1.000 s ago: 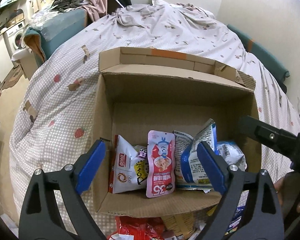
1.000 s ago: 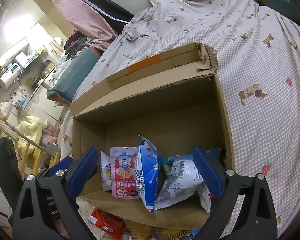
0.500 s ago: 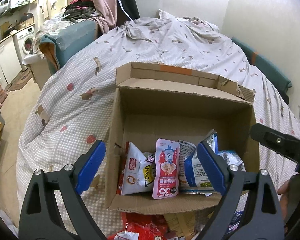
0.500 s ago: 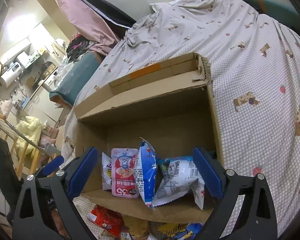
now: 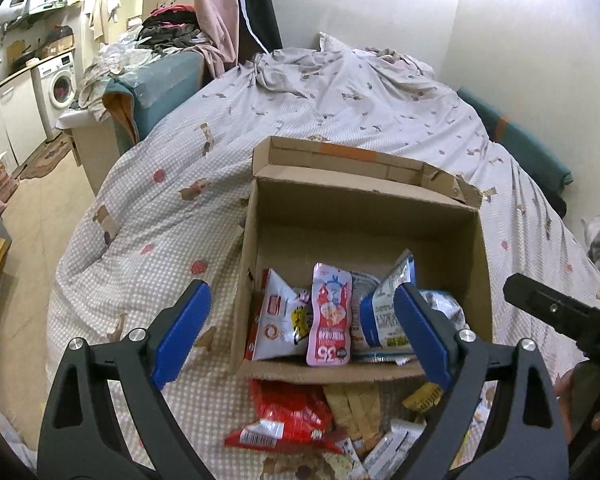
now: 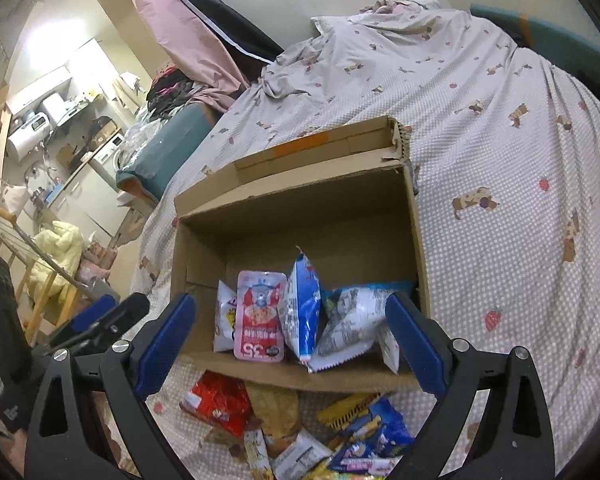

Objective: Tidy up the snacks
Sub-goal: 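Withdraw both tools from the box toward the remaining snacks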

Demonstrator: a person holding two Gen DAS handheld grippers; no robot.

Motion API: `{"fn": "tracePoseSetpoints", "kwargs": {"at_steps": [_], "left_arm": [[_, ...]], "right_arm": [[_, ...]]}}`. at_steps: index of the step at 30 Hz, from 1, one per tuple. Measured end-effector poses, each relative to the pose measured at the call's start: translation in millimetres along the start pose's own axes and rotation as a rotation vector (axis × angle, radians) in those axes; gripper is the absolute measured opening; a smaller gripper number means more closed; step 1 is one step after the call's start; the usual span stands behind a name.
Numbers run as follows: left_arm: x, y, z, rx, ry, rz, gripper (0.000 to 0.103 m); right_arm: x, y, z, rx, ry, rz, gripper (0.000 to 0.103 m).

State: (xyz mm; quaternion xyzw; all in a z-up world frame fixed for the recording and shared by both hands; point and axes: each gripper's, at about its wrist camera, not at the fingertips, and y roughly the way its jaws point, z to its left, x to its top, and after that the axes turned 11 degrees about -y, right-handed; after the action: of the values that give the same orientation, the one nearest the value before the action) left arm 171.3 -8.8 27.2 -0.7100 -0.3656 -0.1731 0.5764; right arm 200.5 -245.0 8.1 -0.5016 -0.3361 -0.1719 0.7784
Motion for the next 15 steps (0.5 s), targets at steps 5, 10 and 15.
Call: {"fn": "tracePoseSetpoints", "kwargs": {"at_steps": [5,10,15], "left_arm": [[-9,-10,8,0.006,-0.004,0.01,0.091],[-15,-21,19,-0.003,-0.038,0.03,0.091],[-26,-35,29,0.005,-0.05,0.041,0.091]], "right_arm": [[-16,-16,-1,0.01,0.04,0.0,0.098],[-31,-34,1,0.048,0.065,-0.01,0.098],[-50,-48,6,0.054,0.074,0.001,0.098]]}}
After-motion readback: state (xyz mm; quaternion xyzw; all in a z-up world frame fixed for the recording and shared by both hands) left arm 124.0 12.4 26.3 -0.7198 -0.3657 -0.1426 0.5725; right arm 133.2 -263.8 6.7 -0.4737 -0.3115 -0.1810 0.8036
